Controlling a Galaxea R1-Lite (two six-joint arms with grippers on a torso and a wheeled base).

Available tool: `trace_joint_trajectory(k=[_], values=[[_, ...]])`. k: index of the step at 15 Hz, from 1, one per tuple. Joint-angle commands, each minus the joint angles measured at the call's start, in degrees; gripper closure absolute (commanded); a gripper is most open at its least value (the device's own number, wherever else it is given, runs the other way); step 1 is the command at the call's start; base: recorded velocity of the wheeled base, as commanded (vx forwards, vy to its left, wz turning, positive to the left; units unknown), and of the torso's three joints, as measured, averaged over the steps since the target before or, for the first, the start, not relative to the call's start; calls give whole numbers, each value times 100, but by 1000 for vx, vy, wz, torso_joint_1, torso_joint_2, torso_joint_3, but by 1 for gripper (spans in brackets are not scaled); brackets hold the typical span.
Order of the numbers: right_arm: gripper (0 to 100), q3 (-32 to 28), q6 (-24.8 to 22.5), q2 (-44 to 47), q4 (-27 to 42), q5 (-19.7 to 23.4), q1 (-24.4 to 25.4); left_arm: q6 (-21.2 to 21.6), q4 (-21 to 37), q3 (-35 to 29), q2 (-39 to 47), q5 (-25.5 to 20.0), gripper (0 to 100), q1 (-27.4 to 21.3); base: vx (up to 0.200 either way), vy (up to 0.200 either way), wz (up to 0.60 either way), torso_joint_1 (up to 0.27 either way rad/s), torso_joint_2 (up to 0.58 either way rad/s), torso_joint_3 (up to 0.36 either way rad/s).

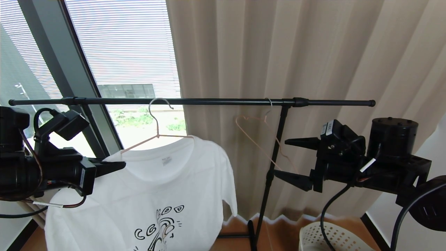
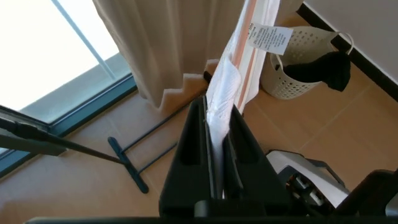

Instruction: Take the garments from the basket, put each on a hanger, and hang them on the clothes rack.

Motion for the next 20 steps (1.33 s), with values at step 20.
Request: trace_joint_trajectory(k=[20], values=[[0,14,-1,55,0,-26,16,-942,-406,-1689,1782,1286,100,-573,0,0,0,0,0,0]])
